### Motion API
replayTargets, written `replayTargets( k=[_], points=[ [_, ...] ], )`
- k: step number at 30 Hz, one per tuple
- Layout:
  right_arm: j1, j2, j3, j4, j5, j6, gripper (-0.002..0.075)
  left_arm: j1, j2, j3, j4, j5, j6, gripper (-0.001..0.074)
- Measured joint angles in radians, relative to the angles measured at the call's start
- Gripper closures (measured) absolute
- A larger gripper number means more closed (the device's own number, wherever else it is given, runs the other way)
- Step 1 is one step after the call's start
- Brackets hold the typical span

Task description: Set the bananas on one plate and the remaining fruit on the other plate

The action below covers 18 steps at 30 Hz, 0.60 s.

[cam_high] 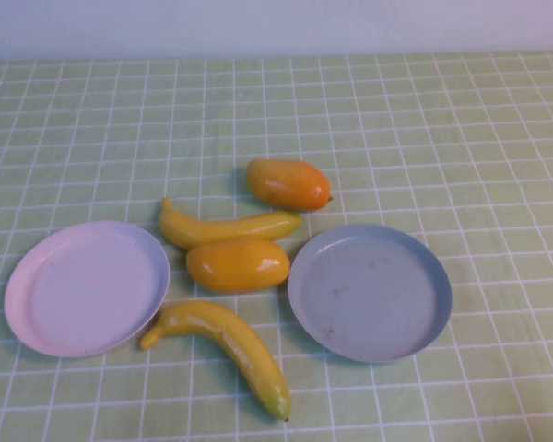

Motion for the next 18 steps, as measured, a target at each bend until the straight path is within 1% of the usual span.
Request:
replayTargets(
  k=[10,18],
  points=[
    [0.0,0.0,0.0,0.0,0.0,0.0,0.0741,0.0,0.0,0.0,0.002,-0.002,-0.009,0.0736],
    [0.0,0.0,0.0,0.0,0.0,0.0,0.0741,0.0,0.0,0.0,-0.035,-0.056,-0.019,0.0737]
  ],
)
